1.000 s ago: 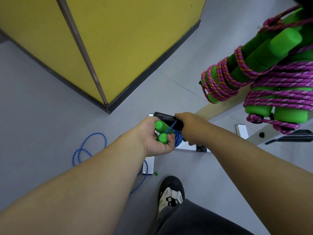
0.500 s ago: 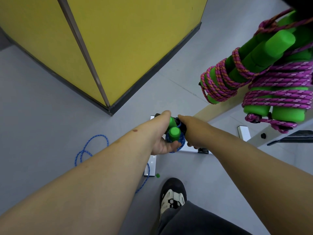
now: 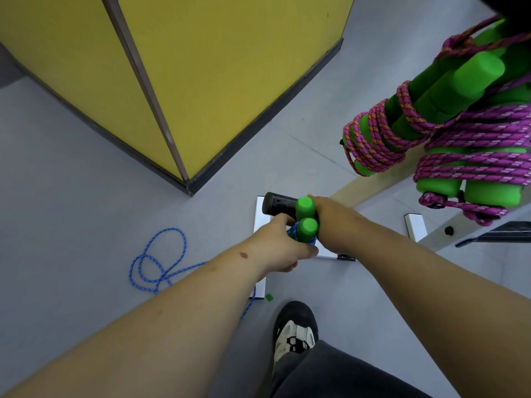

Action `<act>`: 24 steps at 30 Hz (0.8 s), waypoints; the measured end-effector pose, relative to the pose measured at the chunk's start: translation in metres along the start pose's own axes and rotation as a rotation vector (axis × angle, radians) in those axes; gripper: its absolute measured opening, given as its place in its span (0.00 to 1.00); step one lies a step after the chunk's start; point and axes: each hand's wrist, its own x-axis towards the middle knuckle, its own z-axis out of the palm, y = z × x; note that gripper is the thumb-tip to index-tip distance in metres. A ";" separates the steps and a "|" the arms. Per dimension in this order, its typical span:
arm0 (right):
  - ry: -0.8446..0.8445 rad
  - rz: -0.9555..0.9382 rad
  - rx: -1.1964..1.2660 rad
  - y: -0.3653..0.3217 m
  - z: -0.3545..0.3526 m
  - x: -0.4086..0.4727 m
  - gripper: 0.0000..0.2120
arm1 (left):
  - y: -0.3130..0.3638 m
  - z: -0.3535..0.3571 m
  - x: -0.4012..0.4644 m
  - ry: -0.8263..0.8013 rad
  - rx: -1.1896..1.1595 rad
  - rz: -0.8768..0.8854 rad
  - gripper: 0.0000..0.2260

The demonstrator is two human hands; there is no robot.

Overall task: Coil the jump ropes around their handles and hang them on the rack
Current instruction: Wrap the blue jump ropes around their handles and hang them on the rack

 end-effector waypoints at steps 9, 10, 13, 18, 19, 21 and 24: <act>0.018 0.014 -0.058 0.001 -0.001 -0.009 0.25 | -0.027 0.023 0.016 0.137 -0.185 -0.120 0.17; 0.024 0.015 -0.054 0.001 -0.001 -0.009 0.25 | -0.028 0.025 0.018 0.144 -0.200 -0.116 0.19; 0.037 0.014 -0.045 0.000 -0.002 -0.011 0.25 | -0.029 0.029 0.022 0.142 -0.213 -0.097 0.22; 0.054 0.006 -0.039 -0.001 -0.003 -0.014 0.24 | -0.035 0.033 0.026 0.169 -0.172 -0.062 0.20; 0.060 -0.001 -0.037 -0.001 -0.003 -0.014 0.23 | -0.036 0.033 0.027 0.184 -0.152 -0.054 0.20; 0.070 -0.011 -0.035 0.000 -0.002 -0.014 0.22 | -0.036 0.034 0.028 0.210 -0.104 -0.041 0.19; 0.074 -0.012 -0.031 -0.001 -0.003 -0.016 0.23 | -0.036 0.035 0.030 0.229 -0.094 -0.040 0.20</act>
